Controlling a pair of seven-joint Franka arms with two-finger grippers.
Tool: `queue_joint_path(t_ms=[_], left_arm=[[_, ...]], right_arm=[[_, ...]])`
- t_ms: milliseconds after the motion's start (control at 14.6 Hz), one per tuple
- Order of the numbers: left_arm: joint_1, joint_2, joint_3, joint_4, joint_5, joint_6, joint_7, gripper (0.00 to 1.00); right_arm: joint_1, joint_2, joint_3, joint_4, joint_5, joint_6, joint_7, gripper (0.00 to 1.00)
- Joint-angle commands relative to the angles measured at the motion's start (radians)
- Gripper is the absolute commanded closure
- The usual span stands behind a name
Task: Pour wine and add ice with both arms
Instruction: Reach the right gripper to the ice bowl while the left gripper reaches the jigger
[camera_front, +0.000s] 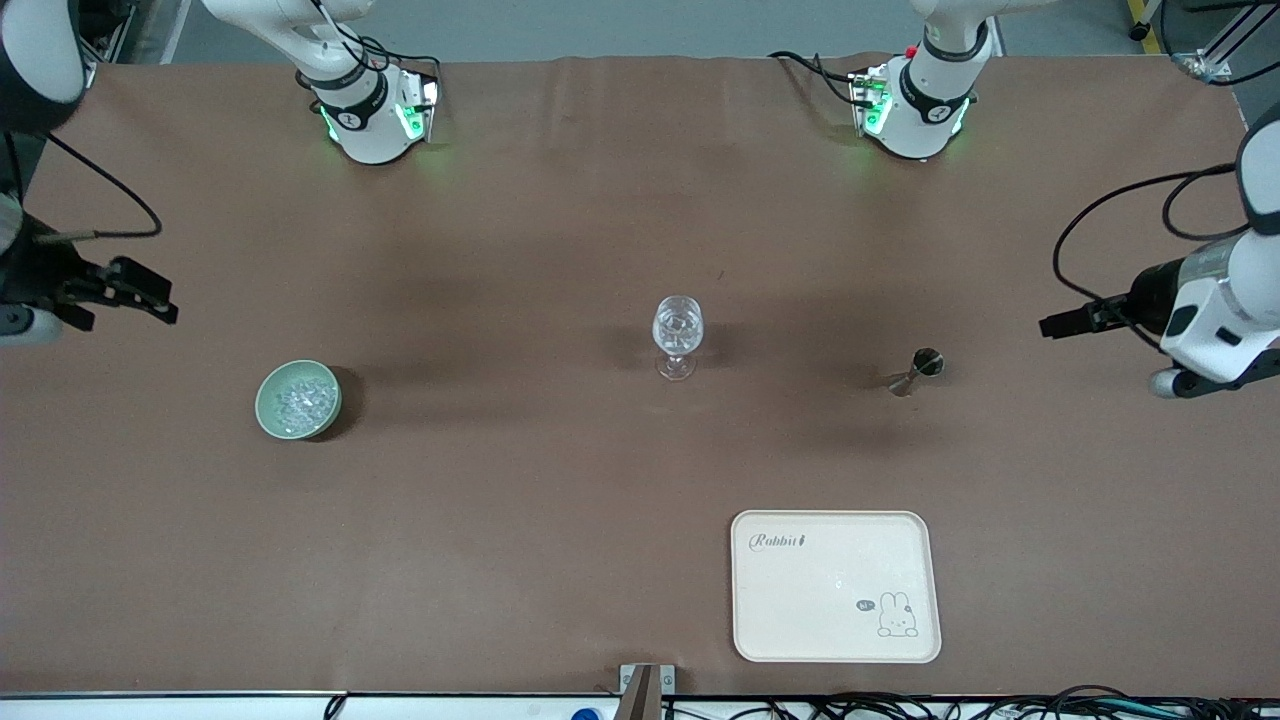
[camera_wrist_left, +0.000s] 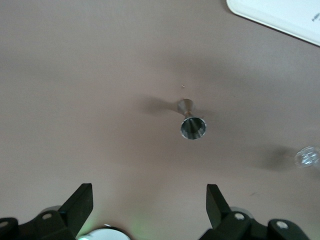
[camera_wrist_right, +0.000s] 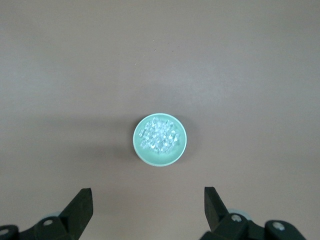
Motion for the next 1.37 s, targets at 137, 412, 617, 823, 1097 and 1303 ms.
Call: queue_joint_path(t_ms=[137, 412, 617, 823, 1097, 1303], left_arm=[[0.034, 0.102, -0.006, 0.021, -0.084, -0.007, -0.122, 0.00], [0.106, 0.206, -0.006, 0.023, -0.240, -0.007, -0.185, 0.02], [0.136, 0.274, -0.006, 0.021, -0.324, -0.007, -0.211, 0.03], [0.167, 0.338, -0.006, 0.017, -0.418, -0.009, -0.265, 0.05], [0.182, 0.443, -0.004, 0.021, -0.487, -0.006, -0.285, 0.07], [0.192, 0.492, -0.004, 0.023, -0.513, 0.003, -0.285, 0.08]], right_arm=[[-0.044, 0.085, 0.002, -0.057, 0.009, 0.115, -0.019, 0.02], [-0.056, 0.119, 0.002, -0.216, 0.009, 0.318, -0.017, 0.02], [-0.053, 0.164, 0.003, -0.238, 0.009, 0.342, -0.017, 0.02], [-0.041, 0.209, 0.005, -0.239, 0.009, 0.382, -0.016, 0.02], [-0.003, 0.281, 0.007, -0.244, 0.010, 0.466, -0.016, 0.02], [-0.001, 0.315, 0.007, -0.267, 0.010, 0.524, -0.016, 0.03]])
